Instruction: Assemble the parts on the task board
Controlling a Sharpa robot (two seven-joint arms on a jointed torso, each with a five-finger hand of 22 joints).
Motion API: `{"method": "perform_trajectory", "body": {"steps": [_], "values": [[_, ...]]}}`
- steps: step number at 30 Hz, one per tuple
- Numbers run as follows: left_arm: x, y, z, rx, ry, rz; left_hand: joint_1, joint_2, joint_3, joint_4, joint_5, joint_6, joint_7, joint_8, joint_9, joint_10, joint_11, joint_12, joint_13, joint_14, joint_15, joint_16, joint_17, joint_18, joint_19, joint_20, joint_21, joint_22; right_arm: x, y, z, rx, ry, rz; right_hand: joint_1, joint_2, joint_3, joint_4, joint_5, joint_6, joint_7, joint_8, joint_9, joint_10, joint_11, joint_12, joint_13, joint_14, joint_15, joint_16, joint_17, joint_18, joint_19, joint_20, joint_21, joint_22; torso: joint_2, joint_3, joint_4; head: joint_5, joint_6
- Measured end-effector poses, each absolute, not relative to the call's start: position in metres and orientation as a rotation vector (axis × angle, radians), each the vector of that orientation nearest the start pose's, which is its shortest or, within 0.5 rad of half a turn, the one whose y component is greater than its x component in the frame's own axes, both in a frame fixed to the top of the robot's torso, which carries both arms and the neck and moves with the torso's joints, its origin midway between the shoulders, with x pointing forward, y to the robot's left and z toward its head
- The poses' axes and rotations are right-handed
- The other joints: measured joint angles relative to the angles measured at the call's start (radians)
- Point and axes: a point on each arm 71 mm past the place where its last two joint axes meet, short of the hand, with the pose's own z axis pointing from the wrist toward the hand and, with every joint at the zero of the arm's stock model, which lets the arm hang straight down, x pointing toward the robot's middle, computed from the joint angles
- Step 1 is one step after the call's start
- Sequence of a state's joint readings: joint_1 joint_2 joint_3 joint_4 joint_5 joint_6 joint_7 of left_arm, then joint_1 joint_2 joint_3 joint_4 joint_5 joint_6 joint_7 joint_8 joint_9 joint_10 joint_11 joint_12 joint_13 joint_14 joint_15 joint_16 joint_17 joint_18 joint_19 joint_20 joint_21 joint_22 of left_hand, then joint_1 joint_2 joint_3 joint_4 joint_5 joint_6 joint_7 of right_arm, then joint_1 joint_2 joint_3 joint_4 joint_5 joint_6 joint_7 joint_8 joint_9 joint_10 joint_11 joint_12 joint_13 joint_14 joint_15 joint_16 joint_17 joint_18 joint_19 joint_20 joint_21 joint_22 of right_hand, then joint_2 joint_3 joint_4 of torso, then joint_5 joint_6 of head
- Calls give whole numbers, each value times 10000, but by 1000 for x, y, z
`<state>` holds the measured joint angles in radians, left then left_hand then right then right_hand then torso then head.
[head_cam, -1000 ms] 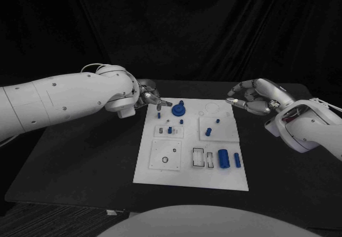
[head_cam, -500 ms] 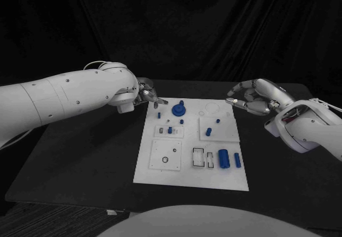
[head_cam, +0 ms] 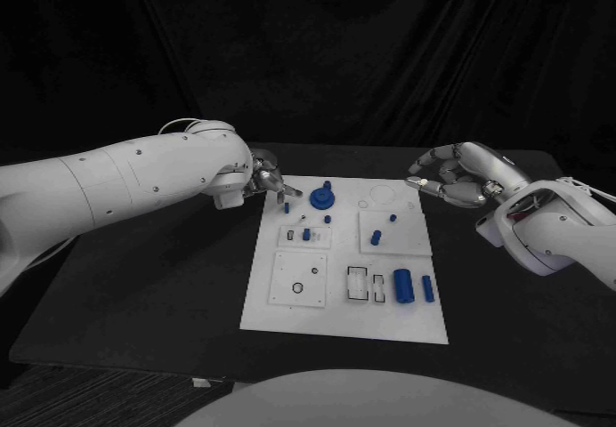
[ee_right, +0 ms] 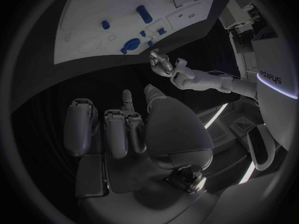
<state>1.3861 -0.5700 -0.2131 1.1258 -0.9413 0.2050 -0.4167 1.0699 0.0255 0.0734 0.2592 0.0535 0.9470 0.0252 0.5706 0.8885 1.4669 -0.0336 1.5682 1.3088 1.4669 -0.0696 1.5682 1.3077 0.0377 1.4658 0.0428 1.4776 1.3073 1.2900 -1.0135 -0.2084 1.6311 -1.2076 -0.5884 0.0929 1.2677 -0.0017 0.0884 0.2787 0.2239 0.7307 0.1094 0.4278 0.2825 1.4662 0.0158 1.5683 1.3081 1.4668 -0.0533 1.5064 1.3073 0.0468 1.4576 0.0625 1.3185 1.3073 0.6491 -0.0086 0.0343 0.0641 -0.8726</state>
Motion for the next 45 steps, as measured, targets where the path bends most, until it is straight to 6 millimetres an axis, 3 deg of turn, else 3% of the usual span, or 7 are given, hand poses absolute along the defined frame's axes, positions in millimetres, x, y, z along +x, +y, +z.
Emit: {"method": "perform_trajectory", "body": {"steps": [5, 11, 21, 29, 45], "values": [[556, 198, -207, -1948, 23335, -3517, 40, -40, -33, 24, 0, 89, -18, 7, 10, 0, 0, 0, 0, 0, 0, 0, 0, -1, 0, 0, 0, 0, 455, -254, -176, 232, 14940, 7749, 0, 0, 0, 0, 0, 0, 0, 0, -9, 0, 0, 0, -1, 0, 0, 0, 0, 1, 0, 0, 0, 0, 1, -1, 3, -3, 0], [557, 201, -208, -2006, 23342, -3452, 142, -42, -235, 40, 0, 144, -73, 415, 490, -4, -3, 0, 0, 0, -73, 0, -1, -1, 32, -39, 0, 0, 455, -255, -176, 234, 14943, 7748, 0, 0, 0, 0, 31, 0, 0, 0, -9, 0, 0, 0, -1, 0, 0, 0, 0, 0, 0, 0, 0, 7, 5, -4, 3, -10, 0], [558, 201, -210, -2023, 23386, -3391, 179, -5, -359, 111, 0, -23, -54, 470, 727, -33, -31, 0, 0, 0, -72, 0, -1, -1, -2, -73, -40, 0, 454, -254, -176, 235, 14957, 7753, 0, 0, 0, 0, 80, 0, 0, 0, -19, 0, 0, 0, -2, 0, 0, 0, 0, 1, 0, 0, 0, 7, 0, -6, 4, 1, 0], [559, 199, -212, -2022, 23462, -3307, 309, 126, -567, 179, 0, -330, 75, -435, 319, 0, 2, 0, 0, 0, -72, 0, -2, 0, -2, -73, -79, 0, 454, -255, -177, 240, 14962, 7748, 0, 0, 0, 0, 124, 0, 0, 0, -27, 0, 0, 0, -3, 0, 0, 0, 0, 0, 0, 0, 0, 6, -3, -2, 4, -3, 0], [559, 198, -218, -2024, 23636, -3207, 351, 168, -597, 203, 0, -288, 108, -596, 213, 0, 2, 0, 0, 0, -71, 0, -2, -1, -2, -73, -166, 0, 454, -255, -177, 239, 14974, 7748, 41, 41, 0, 0, 192, 0, 0, 40, -35, 0, 0, 0, -5, 0, 0, 0, 0, 0, 0, 0, 0, 5, -2, 4, 2, 0, 0]]}}
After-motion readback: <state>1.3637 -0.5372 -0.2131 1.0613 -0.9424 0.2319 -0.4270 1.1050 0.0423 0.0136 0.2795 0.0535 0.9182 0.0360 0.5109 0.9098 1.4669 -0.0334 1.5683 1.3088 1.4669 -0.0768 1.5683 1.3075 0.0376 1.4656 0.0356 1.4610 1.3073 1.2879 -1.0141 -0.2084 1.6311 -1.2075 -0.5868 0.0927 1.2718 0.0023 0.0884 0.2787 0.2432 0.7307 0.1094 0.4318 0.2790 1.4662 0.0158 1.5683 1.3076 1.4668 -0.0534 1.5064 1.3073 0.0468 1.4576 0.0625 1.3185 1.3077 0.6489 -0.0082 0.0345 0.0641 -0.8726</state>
